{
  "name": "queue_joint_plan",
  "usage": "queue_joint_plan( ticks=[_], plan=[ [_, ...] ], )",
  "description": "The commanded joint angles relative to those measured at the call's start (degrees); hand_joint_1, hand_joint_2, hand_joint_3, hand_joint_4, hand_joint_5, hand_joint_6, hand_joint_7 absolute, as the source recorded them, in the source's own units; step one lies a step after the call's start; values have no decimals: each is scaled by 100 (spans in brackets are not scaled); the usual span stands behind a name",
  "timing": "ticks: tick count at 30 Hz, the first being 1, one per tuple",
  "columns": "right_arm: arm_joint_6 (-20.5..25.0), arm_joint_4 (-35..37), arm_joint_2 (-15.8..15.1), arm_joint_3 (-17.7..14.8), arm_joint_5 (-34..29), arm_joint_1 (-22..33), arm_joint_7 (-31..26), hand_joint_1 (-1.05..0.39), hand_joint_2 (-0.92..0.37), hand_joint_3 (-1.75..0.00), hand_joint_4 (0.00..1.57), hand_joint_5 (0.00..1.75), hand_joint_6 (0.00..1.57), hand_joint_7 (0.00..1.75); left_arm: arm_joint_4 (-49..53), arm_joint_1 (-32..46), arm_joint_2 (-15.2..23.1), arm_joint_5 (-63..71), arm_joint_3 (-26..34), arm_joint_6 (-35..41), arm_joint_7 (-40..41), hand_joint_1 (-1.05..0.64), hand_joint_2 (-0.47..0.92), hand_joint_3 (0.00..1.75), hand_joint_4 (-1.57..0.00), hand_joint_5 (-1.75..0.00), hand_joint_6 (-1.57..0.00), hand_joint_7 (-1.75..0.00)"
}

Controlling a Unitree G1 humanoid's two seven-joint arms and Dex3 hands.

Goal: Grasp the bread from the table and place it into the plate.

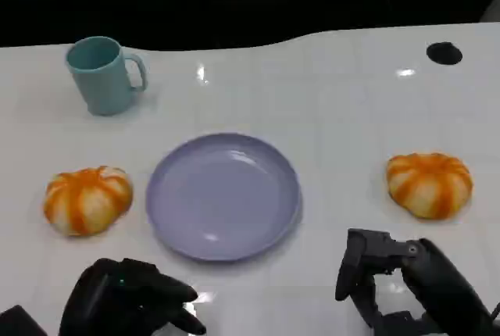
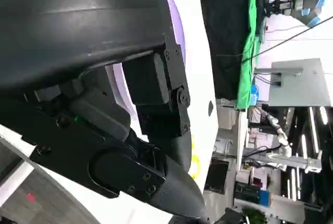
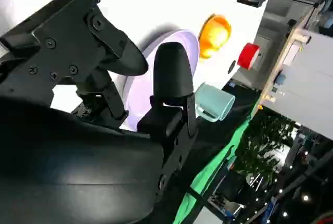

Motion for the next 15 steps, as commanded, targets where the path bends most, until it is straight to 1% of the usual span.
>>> queue_joint_plan(
  ticks=[1,15],
  plan=[
    [-77,65,-37,-9,56,-20,-12,-8,-40,-134,88,175,72,147,-24,-21,85,27,26,16,46,-105,78,0,-157,-34,-157,-12],
    [-56,45,-38,-12,31,-9,-29,-7,-41,-133,87,175,72,147,-23,-18,84,8,28,44,32,-105,78,0,-157,-34,-157,-11]
  ],
)
